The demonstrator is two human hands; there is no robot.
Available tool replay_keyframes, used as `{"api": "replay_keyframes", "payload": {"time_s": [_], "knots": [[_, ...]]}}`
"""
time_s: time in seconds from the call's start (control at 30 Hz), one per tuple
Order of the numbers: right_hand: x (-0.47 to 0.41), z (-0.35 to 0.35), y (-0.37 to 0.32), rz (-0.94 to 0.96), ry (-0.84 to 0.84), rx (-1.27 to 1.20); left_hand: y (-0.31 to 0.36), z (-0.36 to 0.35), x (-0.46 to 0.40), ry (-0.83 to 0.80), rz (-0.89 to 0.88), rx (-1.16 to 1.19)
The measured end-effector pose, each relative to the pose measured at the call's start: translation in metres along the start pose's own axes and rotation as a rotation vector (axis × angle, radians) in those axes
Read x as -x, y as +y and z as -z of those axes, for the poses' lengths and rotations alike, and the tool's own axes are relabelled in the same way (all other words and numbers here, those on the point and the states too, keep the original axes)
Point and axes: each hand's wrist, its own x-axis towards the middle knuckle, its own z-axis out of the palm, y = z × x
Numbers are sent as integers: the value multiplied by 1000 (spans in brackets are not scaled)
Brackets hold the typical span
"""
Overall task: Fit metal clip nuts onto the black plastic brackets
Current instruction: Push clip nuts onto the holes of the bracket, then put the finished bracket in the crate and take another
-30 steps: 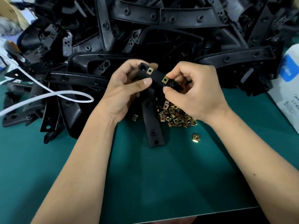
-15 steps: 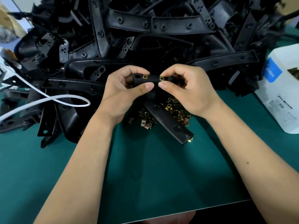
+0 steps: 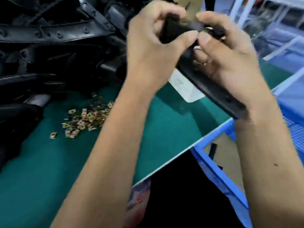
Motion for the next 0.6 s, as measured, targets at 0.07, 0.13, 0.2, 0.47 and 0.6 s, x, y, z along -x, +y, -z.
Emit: {"api": "replay_keyframes", "payload": {"time_s": [0.07, 0.13, 0.2, 0.47, 0.6], "knots": [[33, 57, -19, -26, 71, 42, 14, -61, 3, -77, -65, -15], [75, 104, -25, -105, 149, 127, 22, -118, 19, -179, -98, -77], [117, 143, -17, -225, 264, 117, 20, -175, 46, -302, -117, -175], [242, 202, 98, -856, 666, -203, -89, -286, 200, -966, 438, -422], [265, 201, 138, -1082, 762, -325, -131, -283, 246, -1077, 808, -427]]}}
